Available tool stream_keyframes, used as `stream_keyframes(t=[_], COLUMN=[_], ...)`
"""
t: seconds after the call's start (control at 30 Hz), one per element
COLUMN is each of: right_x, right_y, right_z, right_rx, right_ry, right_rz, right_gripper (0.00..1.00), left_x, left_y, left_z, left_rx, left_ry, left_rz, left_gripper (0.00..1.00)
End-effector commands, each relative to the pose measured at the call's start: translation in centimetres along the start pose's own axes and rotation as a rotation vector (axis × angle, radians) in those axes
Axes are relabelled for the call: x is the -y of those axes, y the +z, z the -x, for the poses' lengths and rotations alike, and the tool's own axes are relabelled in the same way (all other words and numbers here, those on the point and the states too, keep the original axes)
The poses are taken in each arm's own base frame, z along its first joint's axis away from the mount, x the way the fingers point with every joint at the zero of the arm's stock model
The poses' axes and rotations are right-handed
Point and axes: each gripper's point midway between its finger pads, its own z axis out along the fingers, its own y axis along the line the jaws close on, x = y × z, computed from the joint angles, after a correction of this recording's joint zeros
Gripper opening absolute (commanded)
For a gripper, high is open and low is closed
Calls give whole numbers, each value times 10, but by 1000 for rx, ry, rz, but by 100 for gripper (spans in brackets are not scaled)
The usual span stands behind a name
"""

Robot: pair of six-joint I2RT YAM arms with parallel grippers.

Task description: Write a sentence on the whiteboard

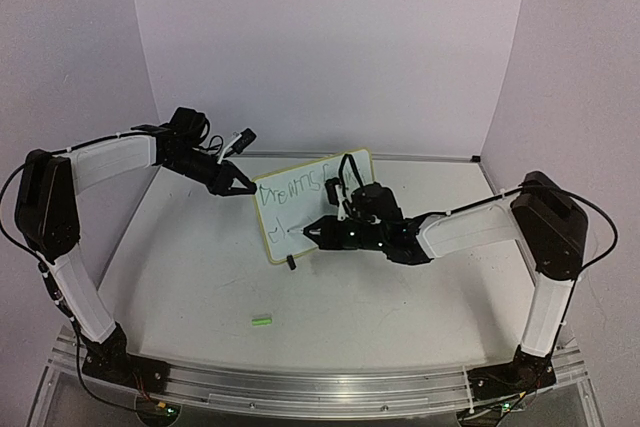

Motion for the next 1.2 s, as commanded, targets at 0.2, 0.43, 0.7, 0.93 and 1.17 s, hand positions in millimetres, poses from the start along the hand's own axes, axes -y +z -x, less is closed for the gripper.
stream_keyframes(t=[0.2,0.43,0.7,0.93,1.17], right_x=[-1,5,17,20,16], right_y=[6,12,4,-5,-10], right_z=[19,22,23,30,43], right_rx=[51,53,68,92,116], right_ry=[3,18,42,47,43], right_rz=[0,-9,-48,-65,-56], right_gripper=[0,0,0,0,0], left_x=[3,3,3,2,2], left_y=[0,0,1,1,1], left_z=[-8,-9,-10,-10,-10], left_rx=[-43,-45,-47,-48,-47], left_ry=[20,18,17,16,16], left_rz=[26,26,26,26,26], left_gripper=[0,0,0,0,0])
